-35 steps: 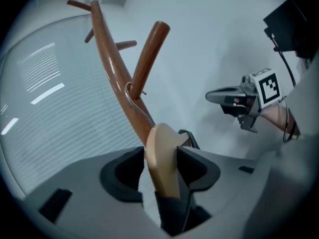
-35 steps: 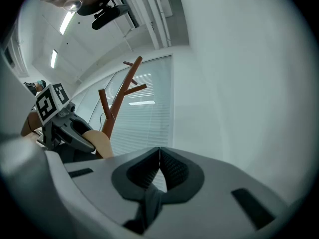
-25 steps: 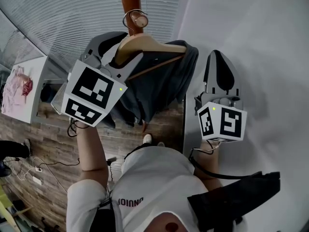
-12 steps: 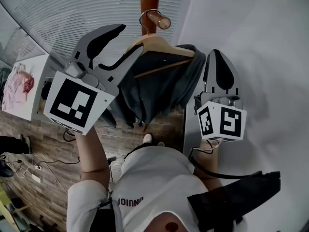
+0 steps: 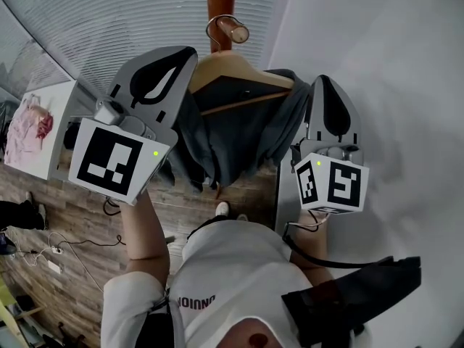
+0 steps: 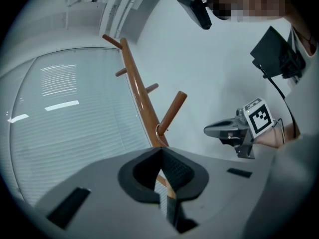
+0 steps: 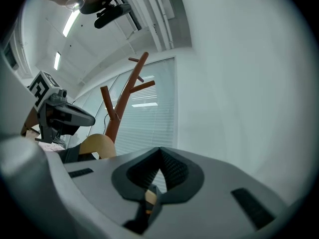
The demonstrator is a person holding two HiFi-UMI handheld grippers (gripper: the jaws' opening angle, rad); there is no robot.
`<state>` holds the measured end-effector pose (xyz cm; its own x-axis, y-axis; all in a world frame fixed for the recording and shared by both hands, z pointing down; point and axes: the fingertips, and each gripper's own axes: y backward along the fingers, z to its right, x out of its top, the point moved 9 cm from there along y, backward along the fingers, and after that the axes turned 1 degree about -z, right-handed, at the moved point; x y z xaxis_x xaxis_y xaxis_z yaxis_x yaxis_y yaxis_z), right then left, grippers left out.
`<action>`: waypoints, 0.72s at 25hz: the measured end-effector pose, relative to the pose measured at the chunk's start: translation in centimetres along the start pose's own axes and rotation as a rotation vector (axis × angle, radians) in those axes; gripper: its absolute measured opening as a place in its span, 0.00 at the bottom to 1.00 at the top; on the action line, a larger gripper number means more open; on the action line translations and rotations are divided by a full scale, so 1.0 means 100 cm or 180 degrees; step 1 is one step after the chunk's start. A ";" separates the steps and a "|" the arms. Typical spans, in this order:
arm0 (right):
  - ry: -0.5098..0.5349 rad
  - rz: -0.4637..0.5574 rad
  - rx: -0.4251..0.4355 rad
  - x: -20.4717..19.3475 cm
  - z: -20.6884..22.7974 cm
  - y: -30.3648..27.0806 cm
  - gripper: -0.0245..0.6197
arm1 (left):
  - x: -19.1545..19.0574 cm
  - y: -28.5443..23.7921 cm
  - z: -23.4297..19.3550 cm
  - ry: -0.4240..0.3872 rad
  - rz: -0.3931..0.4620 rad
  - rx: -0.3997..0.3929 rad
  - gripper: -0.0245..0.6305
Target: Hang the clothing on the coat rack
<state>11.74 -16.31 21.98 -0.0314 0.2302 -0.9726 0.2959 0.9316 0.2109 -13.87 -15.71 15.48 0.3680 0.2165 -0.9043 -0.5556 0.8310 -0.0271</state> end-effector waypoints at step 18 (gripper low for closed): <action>0.0170 -0.0062 0.0113 0.005 -0.013 0.004 0.07 | 0.002 0.015 0.003 0.0110 0.0069 0.0133 0.06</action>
<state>10.57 -15.49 21.71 -0.0882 0.2277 -0.9697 0.3285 0.9257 0.1875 -14.42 -14.32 15.42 0.3298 0.2174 -0.9187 -0.5311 0.8472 0.0098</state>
